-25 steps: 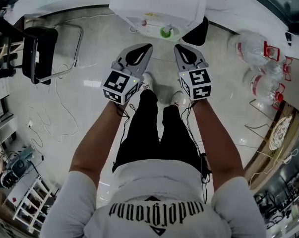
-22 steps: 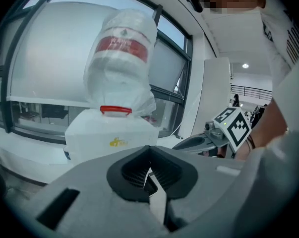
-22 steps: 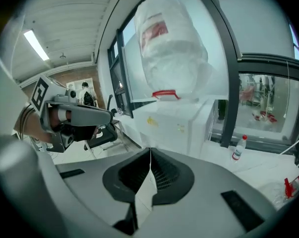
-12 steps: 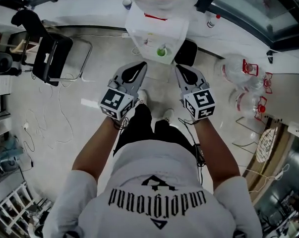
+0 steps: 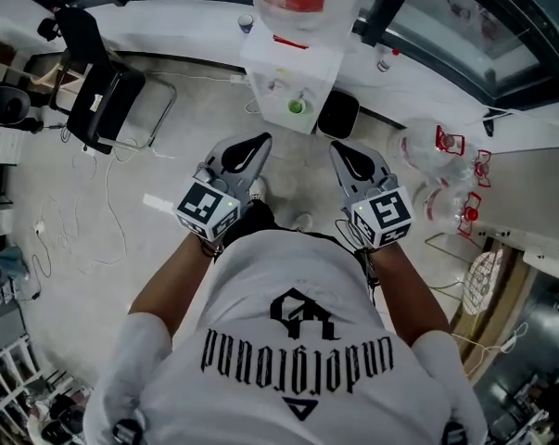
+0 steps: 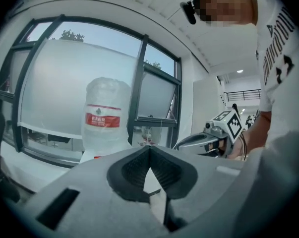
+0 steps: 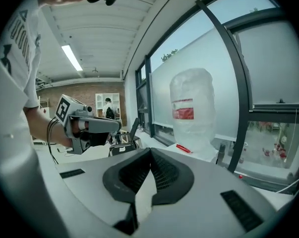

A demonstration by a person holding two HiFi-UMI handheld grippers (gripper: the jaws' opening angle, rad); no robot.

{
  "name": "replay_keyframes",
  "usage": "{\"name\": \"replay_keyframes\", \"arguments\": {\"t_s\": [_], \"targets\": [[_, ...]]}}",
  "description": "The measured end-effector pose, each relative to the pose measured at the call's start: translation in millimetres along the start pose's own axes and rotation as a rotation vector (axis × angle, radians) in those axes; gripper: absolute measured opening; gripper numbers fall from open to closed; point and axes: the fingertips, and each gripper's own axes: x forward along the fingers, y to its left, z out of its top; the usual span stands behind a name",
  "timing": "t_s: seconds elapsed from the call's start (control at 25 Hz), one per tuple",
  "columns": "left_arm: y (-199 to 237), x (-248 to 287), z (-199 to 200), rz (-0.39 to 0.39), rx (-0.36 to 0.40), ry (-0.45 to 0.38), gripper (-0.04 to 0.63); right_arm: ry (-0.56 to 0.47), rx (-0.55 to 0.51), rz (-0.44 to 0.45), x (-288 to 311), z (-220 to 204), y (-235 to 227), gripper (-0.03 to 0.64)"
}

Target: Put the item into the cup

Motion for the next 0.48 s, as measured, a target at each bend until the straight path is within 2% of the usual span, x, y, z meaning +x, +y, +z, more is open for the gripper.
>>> {"name": "replay_keyframes", "arguments": {"t_s": [0.48], "targets": [[-42,-29,48,0.029,0.01,-0.056,0.015,-0.085,-0.058,0.053,-65,58,18,0.015]]}}
